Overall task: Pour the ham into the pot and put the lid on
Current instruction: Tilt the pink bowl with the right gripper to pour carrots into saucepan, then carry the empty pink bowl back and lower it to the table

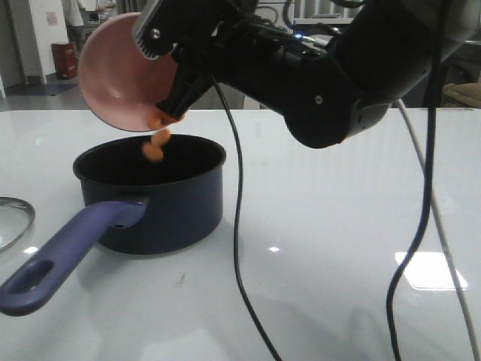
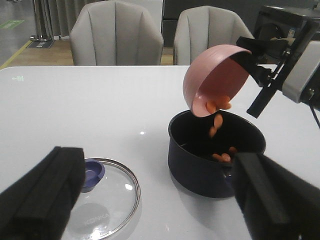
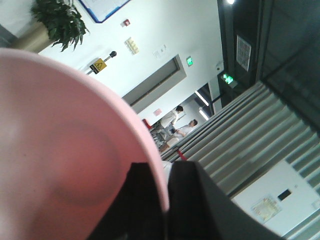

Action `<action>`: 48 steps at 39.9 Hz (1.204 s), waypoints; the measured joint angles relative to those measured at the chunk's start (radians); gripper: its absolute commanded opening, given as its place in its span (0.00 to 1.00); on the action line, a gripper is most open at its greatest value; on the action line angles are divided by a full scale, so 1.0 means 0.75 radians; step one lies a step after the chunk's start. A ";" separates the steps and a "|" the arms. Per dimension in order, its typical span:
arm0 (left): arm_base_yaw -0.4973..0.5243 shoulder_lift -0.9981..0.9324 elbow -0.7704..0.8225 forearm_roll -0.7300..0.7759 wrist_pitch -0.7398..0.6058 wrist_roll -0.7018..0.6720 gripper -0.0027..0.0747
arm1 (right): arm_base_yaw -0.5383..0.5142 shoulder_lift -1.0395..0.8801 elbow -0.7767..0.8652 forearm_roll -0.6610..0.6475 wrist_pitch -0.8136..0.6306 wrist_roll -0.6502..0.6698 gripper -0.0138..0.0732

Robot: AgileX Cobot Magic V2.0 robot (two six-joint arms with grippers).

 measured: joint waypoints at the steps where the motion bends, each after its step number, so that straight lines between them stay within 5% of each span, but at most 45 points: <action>1: 0.000 0.000 0.000 0.000 0.000 0.000 0.84 | 0.003 0.000 0.000 -0.004 0.000 -0.017 0.31; 13: 0.000 0.000 0.000 0.000 0.000 0.000 0.84 | 0.003 0.000 0.000 0.002 -0.002 -0.002 0.31; 19: 0.000 0.000 0.000 0.000 0.000 0.000 0.84 | 0.008 -0.004 0.000 0.142 0.020 0.389 0.31; 27: 0.000 0.000 0.000 0.000 0.000 0.000 0.84 | 0.008 -0.129 -0.006 0.376 0.467 0.784 0.31; 48: 0.000 0.000 0.000 0.000 0.000 0.000 0.84 | -0.136 -0.504 -0.073 0.484 1.782 0.840 0.31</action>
